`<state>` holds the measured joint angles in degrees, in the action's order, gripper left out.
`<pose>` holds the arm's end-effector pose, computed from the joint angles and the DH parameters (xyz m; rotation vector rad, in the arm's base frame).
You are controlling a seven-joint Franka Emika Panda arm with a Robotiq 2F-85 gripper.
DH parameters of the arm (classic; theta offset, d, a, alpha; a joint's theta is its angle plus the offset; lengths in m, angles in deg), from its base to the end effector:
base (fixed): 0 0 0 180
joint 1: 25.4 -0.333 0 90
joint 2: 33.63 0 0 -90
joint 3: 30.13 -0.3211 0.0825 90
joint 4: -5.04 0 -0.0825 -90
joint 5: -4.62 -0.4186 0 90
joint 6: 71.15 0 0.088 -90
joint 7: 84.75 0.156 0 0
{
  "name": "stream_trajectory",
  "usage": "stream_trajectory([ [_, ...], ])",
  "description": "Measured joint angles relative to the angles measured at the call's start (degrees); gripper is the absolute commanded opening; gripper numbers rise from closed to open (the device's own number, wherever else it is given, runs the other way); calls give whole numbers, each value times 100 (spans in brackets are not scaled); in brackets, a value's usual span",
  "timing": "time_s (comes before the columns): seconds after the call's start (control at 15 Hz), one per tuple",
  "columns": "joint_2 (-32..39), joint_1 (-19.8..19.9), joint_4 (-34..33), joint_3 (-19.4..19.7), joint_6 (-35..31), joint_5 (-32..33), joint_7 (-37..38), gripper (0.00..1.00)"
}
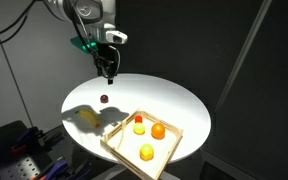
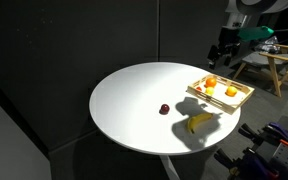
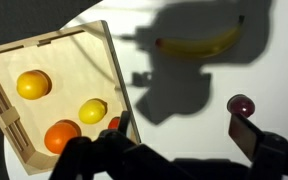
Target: Put the lemon in the box
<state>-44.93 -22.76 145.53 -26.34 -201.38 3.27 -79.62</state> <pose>0.4826 -0.0520 0.3089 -3.0925 0.3348 -0.0279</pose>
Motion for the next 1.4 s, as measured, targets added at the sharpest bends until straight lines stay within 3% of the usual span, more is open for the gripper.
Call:
stream_trajectory([
  [0.8,-145,-384,215,-281,31,-15,-464,100],
  [1.4,-1128,-453,679,-292,643,-30,-521,100],
])
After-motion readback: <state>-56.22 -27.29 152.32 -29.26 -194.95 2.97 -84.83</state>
